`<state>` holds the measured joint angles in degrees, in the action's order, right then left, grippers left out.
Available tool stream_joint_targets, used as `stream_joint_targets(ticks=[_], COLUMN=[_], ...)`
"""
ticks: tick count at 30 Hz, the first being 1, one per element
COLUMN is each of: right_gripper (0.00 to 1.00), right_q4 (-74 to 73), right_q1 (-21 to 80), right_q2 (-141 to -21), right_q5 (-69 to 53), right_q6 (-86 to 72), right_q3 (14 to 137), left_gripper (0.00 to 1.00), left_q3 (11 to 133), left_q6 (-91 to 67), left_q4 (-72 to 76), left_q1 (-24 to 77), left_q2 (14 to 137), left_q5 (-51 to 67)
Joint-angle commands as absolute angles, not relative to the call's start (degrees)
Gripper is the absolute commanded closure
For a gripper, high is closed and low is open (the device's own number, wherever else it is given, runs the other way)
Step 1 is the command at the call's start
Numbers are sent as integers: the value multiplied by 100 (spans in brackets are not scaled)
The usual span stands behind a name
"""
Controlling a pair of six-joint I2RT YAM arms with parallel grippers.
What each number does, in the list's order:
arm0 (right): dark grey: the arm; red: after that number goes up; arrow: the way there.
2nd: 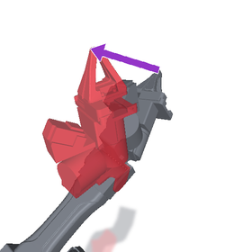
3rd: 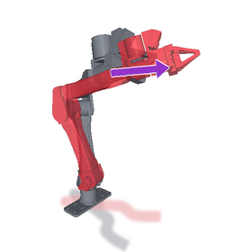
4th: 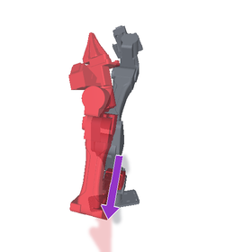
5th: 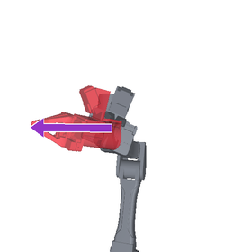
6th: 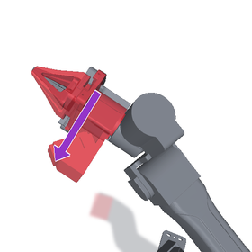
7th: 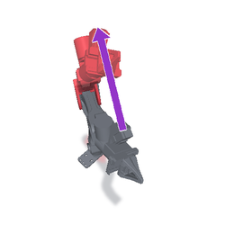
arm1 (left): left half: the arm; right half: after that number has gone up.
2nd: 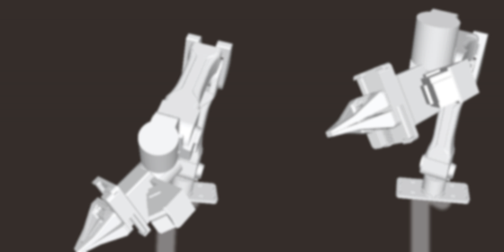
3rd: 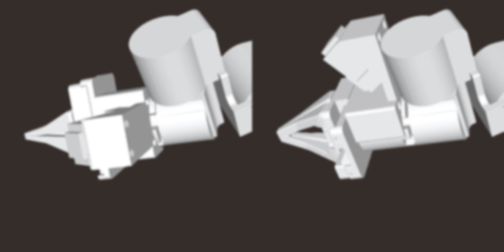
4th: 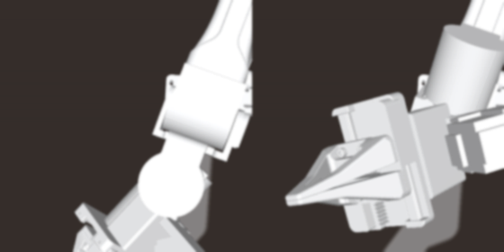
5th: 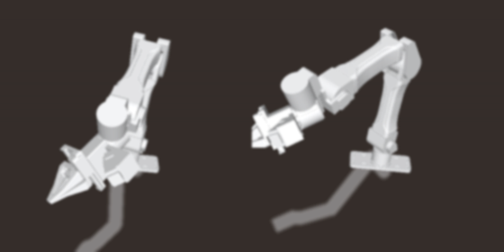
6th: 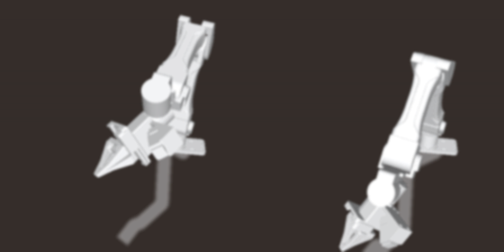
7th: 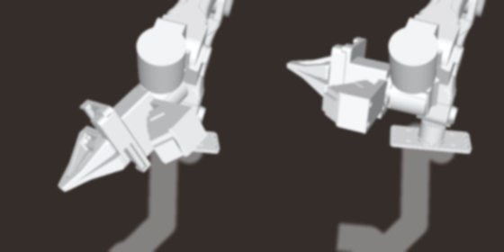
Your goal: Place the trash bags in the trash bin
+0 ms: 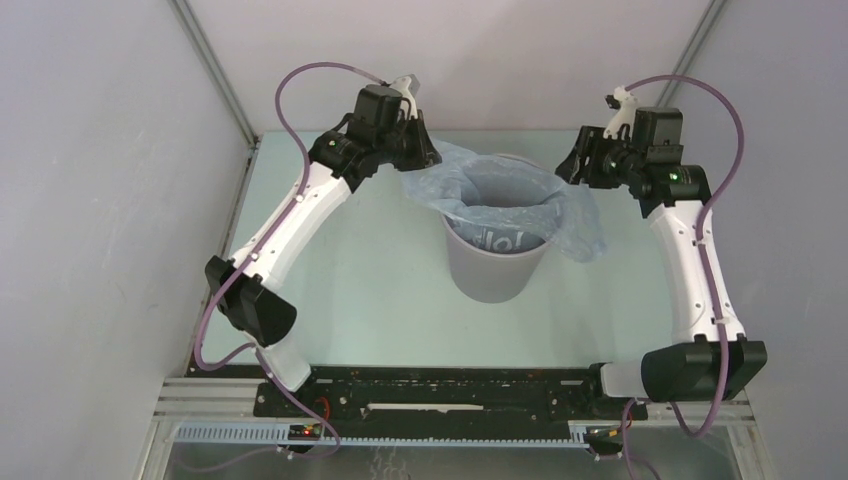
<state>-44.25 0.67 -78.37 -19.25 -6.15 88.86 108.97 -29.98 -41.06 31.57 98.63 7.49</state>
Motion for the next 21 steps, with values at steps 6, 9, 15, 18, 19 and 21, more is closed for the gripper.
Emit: stream_joint_targets(ticks=[6,9,15,18,19,21], right_gripper=[40,49,79,98,100,100], right_q4=[-4274,-4172,-4189,-4030,-3968,-3924], right_q1=[78,103,151,176,176,176], right_q2=[-7559,-7668,-7923,-7987,-8034,-8192], right_q5=[-2025,-2000,-2052,-2052,-2078,-2075], right_q6=[-240,-177,-217,-425,-482,-589], right_q3=[8495,8519,8882,8981,9024,9173], left_gripper=[99,100,100,100,100,100], left_q3=[11172,11173,11169,11123,11083,11000], left_q6=[-2923,-2933,-2953,-3044,-3111,-3291], left_q4=[-4096,-4096,-4096,-4024,-3971,-3843], left_q1=[3129,3127,3109,3098,3088,3024], left_q2=[9848,9847,9813,9764,9750,9722], left_q5=[650,646,580,469,420,361])
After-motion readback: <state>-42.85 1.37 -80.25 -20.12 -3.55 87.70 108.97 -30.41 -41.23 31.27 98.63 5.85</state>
